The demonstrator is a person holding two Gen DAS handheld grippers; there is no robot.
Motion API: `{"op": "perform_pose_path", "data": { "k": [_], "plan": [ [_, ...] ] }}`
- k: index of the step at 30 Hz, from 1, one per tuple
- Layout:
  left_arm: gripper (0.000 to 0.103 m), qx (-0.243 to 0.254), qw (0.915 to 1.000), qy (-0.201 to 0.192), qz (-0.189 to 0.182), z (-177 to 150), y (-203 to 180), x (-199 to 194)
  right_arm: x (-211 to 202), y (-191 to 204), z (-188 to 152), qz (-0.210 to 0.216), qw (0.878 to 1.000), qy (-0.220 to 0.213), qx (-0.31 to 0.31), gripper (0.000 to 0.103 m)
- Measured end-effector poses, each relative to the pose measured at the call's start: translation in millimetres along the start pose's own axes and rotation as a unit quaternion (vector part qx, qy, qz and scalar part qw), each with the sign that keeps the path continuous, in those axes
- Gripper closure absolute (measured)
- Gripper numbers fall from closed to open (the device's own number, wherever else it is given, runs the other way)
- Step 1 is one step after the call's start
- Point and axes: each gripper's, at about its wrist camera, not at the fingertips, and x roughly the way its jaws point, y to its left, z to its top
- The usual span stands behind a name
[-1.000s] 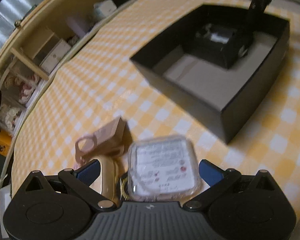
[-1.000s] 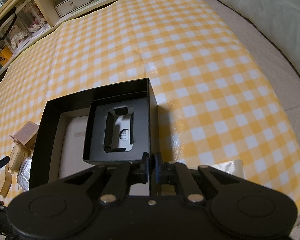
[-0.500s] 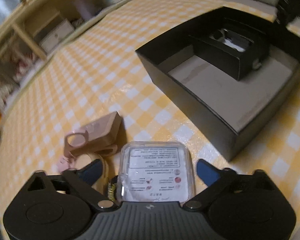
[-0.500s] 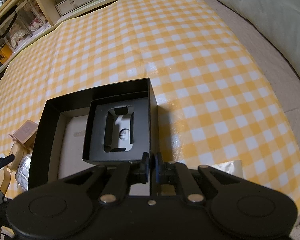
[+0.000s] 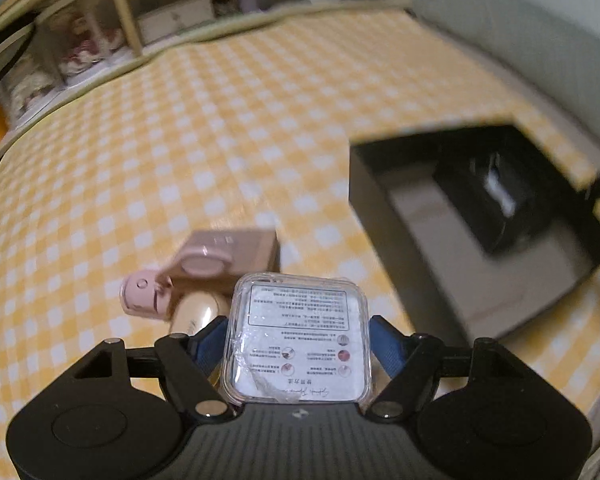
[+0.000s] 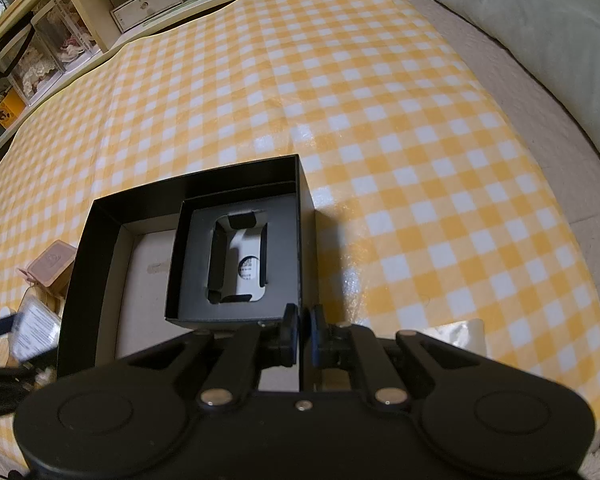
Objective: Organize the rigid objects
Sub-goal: 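Carry the clear case with the left tool and lower it into the large black box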
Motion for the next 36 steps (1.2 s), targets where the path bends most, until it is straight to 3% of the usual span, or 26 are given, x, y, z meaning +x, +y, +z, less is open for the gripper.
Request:
{"op": "perform_pose_path", "data": {
  "k": [8, 15, 20, 26, 30, 36],
  "plan": [
    [0.027, -0.068, 0.9959, -0.045, -0.038, 21.3, -5.3, -28.7, -0.4, 1.4, -0.8, -0.002, 1.0, 0.0, -0.003, 0.096],
    [0.027, -0.105, 0.99, -0.056, -0.077, 45.0, -33.8, -18.0, -1.5, 2.4, -1.4, -0.004, 1.0, -0.001, -0.006, 0.096],
    [0.027, -0.099, 0.99, -0.069, -0.073, 59.8, -55.6, -0.1, -1.4, 2.6, -1.4, -0.004, 1.0, -0.001, -0.006, 0.096],
    [0.027, -0.128, 0.9879, -0.057, -0.067, 67.4, -62.3, 28.1, -2.1, 3.3, -1.7, -0.003, 1.0, -0.002, -0.007, 0.096],
    [0.027, -0.124, 0.9891, -0.064, -0.047, 69.2, -65.4, 34.7, -2.3, 3.2, -1.7, -0.003, 1.0, -0.002, -0.007, 0.096],
    [0.027, -0.153, 0.9844, -0.062, -0.061, 70.4, -54.8, 39.5, -2.5, 3.3, -1.9, -0.004, 1.0, -0.002, -0.008, 0.096]
  ]
}}
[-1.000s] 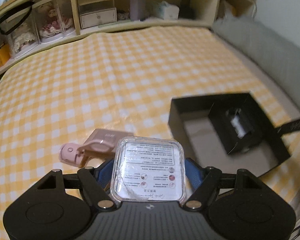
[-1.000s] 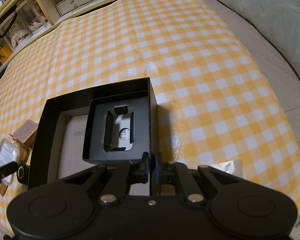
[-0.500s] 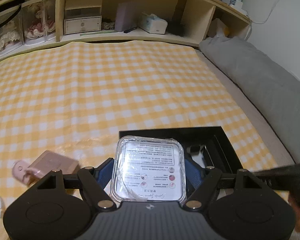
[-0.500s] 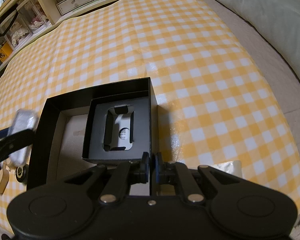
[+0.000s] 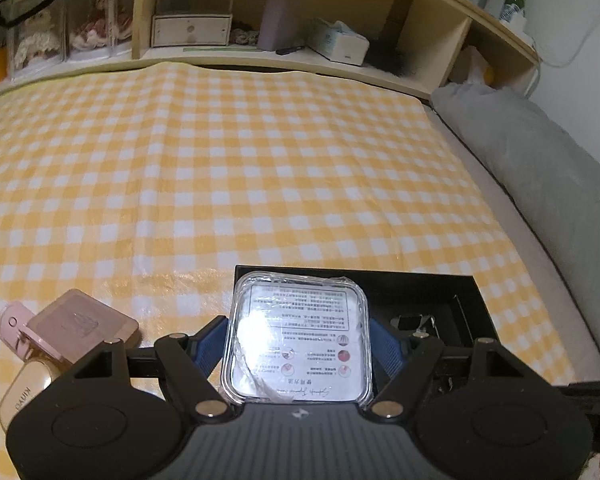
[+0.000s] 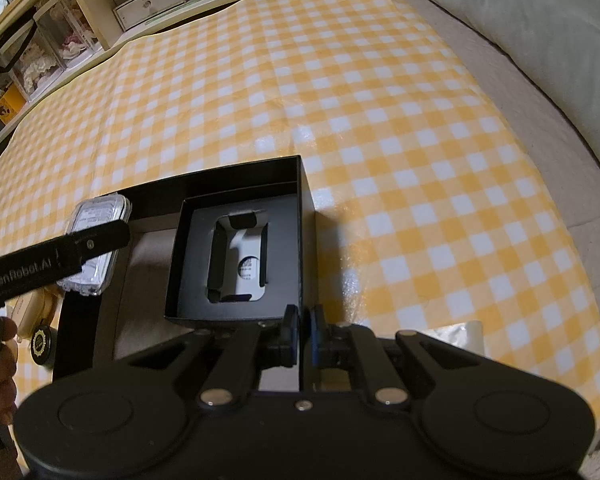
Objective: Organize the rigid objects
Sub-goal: 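Carry the clear case with the left tool and lower it into the large black box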
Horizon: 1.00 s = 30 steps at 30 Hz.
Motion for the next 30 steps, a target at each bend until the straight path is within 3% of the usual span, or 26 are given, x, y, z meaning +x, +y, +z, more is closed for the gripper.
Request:
{"op": "perform_pose_path", "data": {
  "k": [5, 10, 30],
  "plan": [
    [0.026, -0.018, 0.9998, -0.003, -0.007, 1.2, 4.6, 2.4, -0.4, -0.4, 0.4, 0.0, 1.0, 0.0, -0.001, 0.096],
    [0.017, -0.044, 0.9988, 0.004, -0.024, 1.7, 9.5, 4.6, -0.5, -0.5, 0.3, 0.0, 1.0, 0.0, -0.001, 0.096],
    [0.017, -0.001, 0.9989, 0.036, -0.031, -7.1, -7.8, -24.4, -0.5, 0.1, 0.4, -0.001, 1.0, 0.0, -0.001, 0.096]
  ]
}}
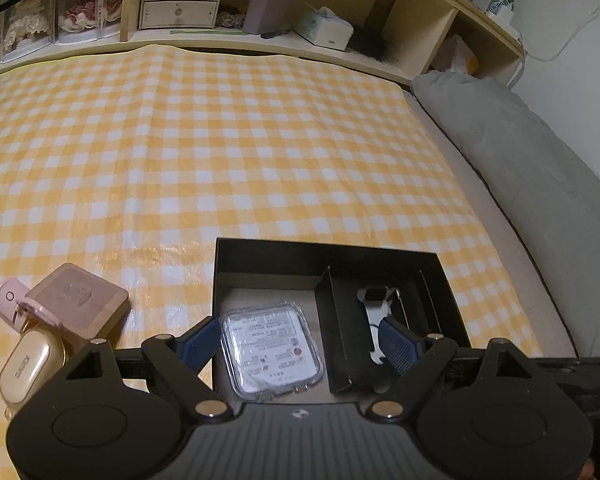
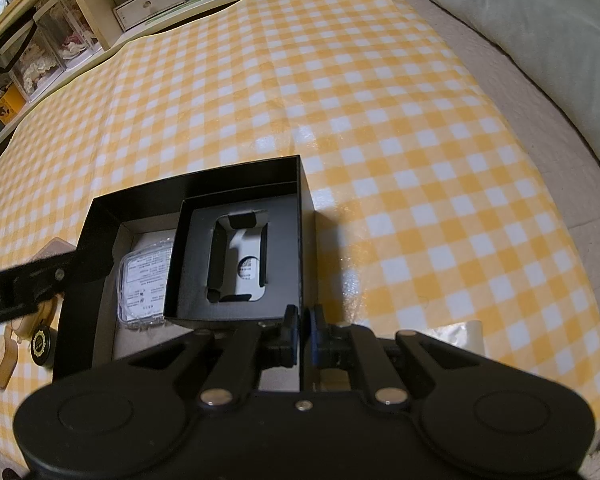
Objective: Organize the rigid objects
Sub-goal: 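Carry the clear case with the left tool and lower it into the large black box, then open the left tool to release the clear case, then move the left tool toward the pink case and carved wooden block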
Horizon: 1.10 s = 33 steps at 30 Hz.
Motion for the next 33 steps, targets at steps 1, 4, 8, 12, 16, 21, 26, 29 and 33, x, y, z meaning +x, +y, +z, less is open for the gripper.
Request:
{"op": "perform_pose_path", "data": {
  "k": [1, 4, 8, 12, 16, 21, 26, 29, 33],
  "plan": [
    [0.017, 0.002, 1.0, 0.002, 0.0, -0.9, -1.0, -1.8, 0.0, 0.0, 0.0, 0.0, 1.0, 0.0, 0.0, 0.096],
    [0.016, 0.007, 0.9999, 0.009, 0.0, -4.6, -2.4, -7.8, 0.1, 0.0, 0.0, 0.0, 1.0, 0.0, 0.0, 0.096],
    [0.011, 0.014, 0.9998, 0.012, 0.005, -9.8, -5.3, -17.6, -0.1, 0.0, -0.1, 0.0, 1.0, 0.0, 0.0, 0.096],
    [0.008, 0.02, 0.9996, 0.018, 0.007, -15.9, -8.6, -26.5, 0.2, -0.3, -0.1, 0.0, 1.0, 0.001, 0.0, 0.096],
    [0.0, 0.03, 0.9992, 0.018, 0.017, -20.8, -12.0, -33.3, 0.2, -1.2, -0.3, -0.001, 1.0, 0.002, -0.002, 0.096],
    [0.0, 0.04, 0.9985, 0.03, 0.02, -30.0, -12.1, -38.3, 0.4, -1.9, -0.1, -0.001, 1.0, 0.002, -0.003, 0.096],
    [0.0, 0.052, 0.9972, 0.051, 0.018, -45.8, -7.1, -42.2, 0.4, -1.6, -0.3, -0.002, 1.0, 0.002, -0.003, 0.096],
    [0.0, 0.076, 0.9949, 0.061, 0.023, -54.7, 0.0, -43.3, 1.8, -1.1, 0.2, -0.003, 1.0, 0.002, -0.006, 0.096],
    [0.0, 0.09, 0.9928, 0.067, 0.043, -59.3, 19.0, -46.6, 2.2, -0.6, 0.1, -0.003, 1.0, 0.003, -0.006, 0.096]
  ]
}}
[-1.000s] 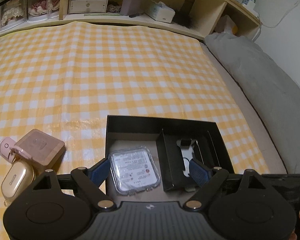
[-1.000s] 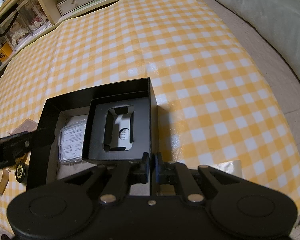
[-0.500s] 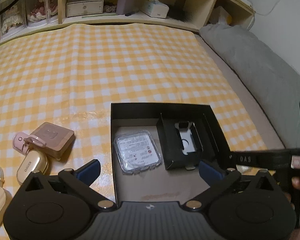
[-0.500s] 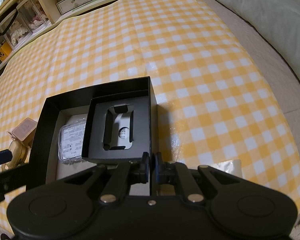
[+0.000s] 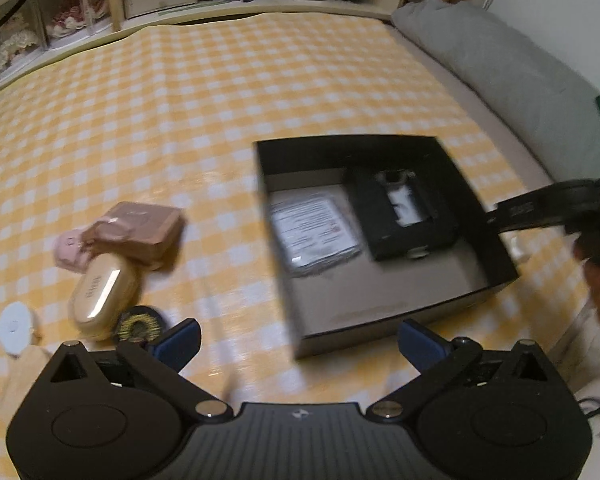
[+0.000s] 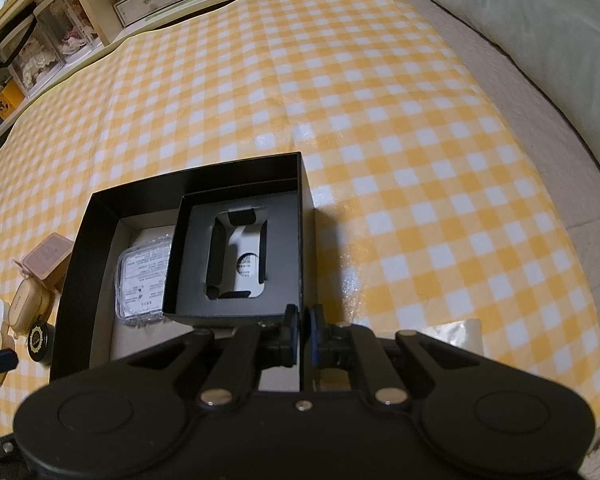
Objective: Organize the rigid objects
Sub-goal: 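Move the left tool toward the pink case and carved wooden block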
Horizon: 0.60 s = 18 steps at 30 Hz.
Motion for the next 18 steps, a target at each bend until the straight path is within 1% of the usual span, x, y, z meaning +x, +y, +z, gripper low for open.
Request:
{"op": "perform_pose_path", "data": {
  "k": [4, 6, 10, 12, 15, 17, 18],
  "plan": [
    [0.0, 0.004, 0.9999, 0.001, 0.015, 3.4, 28.1, -1.5, 1.4, -0.1, 0.4, -0.001, 1.0, 0.001, -0.003, 0.096],
    [0.0, -0.005, 0.9996, -0.005, 0.028, 9.6, 41.9, -2.6, 1.9, 0.0, 0.8, -0.002, 1.0, 0.001, -0.004, 0.096],
    [0.0, -0.032, 0.9978, -0.038, 0.044, 27.7, 69.2, -5.3, 1.5, 0.3, 1.0, -0.002, 1.0, 0.001, -0.006, 0.096],
    [0.0, -0.033, 0.9968, -0.058, 0.043, 41.0, 78.1, -3.1, 1.5, 0.4, 1.0, -0.002, 1.0, 0.001, -0.006, 0.096],
    [0.0, -0.033, 0.9942, -0.083, 0.061, 60.5, 90.2, 6.4, 1.5, 0.4, 0.9, -0.002, 1.0, 0.001, -0.005, 0.096],
    [0.0, -0.033, 0.9942, -0.084, 0.059, 70.5, 97.6, 16.8, 1.4, 0.2, 0.8, -0.002, 1.0, 0.001, -0.006, 0.096],
    [0.0, -0.032, 0.995, -0.076, 0.057, 75.2, 101.5, 24.7, 1.4, 0.6, 0.9, -0.002, 1.0, 0.001, -0.005, 0.096]
  ]
}}
